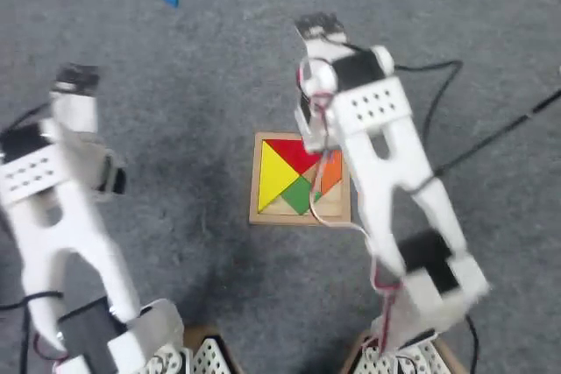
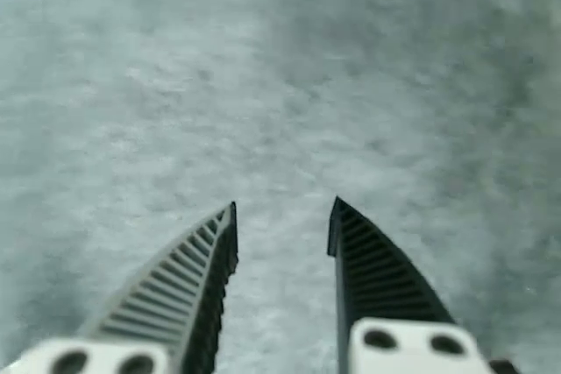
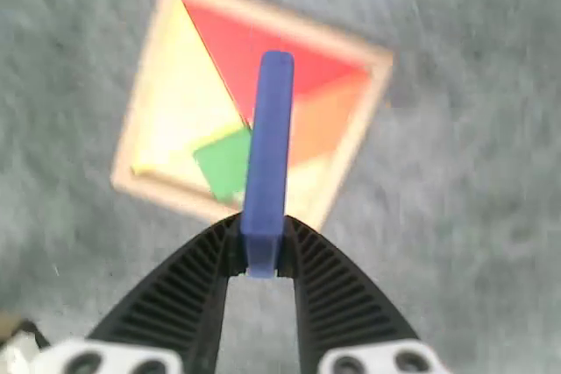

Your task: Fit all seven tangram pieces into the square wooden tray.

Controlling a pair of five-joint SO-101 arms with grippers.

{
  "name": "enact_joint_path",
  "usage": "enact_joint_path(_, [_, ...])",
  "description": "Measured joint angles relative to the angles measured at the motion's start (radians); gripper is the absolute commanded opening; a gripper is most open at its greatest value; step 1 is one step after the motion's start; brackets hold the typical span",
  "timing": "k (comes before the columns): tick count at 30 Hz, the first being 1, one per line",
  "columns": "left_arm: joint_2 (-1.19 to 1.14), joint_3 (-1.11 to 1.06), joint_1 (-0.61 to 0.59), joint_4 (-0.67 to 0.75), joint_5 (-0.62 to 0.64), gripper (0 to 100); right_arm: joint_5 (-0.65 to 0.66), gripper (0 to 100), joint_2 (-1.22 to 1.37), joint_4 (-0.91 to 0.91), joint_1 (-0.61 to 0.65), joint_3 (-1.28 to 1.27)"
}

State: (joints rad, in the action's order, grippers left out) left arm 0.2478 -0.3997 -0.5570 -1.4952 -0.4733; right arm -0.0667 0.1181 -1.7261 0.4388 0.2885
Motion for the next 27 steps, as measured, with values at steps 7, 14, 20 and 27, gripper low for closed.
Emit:
enact_joint_path(7, [0.0, -0.229, 0.166, 0.175, 0.117, 17, -0.002, 0.6, -0.27, 0.347, -0.015, -0.578])
enact_joint_path(14, [0.0, -0.33, 0.18, 0.31, 0.169, 17, -0.249, 0.6, -0.276, 0.631, 0.0, -0.856])
enact_joint_path(20, [0.0, -0.331, 0.18, 0.334, 0.175, 17, -0.489, 3.6, -0.278, 0.786, 0.023, -0.876])
enact_joint_path(27, [0.0, -0.331, 0.18, 0.334, 0.18, 17, -0.588, 0.9, -0.19, 0.848, 0.026, -0.876])
